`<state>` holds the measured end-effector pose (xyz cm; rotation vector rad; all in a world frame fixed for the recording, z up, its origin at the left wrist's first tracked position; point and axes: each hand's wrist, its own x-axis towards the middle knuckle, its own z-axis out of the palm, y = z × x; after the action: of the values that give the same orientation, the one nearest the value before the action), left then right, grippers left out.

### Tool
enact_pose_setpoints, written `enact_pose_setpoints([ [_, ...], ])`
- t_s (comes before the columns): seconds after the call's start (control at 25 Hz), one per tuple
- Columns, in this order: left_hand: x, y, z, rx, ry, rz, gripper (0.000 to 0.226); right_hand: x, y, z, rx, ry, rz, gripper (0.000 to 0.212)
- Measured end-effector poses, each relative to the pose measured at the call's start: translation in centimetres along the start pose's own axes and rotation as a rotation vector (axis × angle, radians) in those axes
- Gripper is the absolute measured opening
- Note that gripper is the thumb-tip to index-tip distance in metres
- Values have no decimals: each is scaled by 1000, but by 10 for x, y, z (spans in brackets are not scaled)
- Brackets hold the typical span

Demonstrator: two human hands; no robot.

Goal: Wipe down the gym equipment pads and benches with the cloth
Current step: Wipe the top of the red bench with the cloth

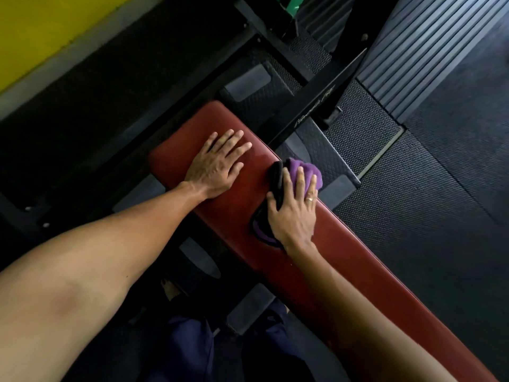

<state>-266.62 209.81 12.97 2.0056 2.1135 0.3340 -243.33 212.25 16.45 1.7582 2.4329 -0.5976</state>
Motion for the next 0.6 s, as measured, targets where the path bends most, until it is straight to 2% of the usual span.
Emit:
enact_pose_setpoints([
  [0.12, 1, -7, -1, 10, 21, -17, 55, -8, -26, 10, 6, -40, -101, 72],
  [0.28, -1, -11, 6, 8, 51, -17, 56, 50, -48, 0, -20, -78, -289, 63],
  [0.32, -1, -12, 7, 12, 60, -21, 57, 67, -50, -6, -23, -105, -271, 62],
  [0.48, 0, -10, 9, 25, 75, -25, 59, 97, -34, -32, 61, -268, -9, 63],
  [0.6, 4, -11, 6, 1, 62, -36, 61, 56, 3, -43, -14, -219, 81, 69],
])
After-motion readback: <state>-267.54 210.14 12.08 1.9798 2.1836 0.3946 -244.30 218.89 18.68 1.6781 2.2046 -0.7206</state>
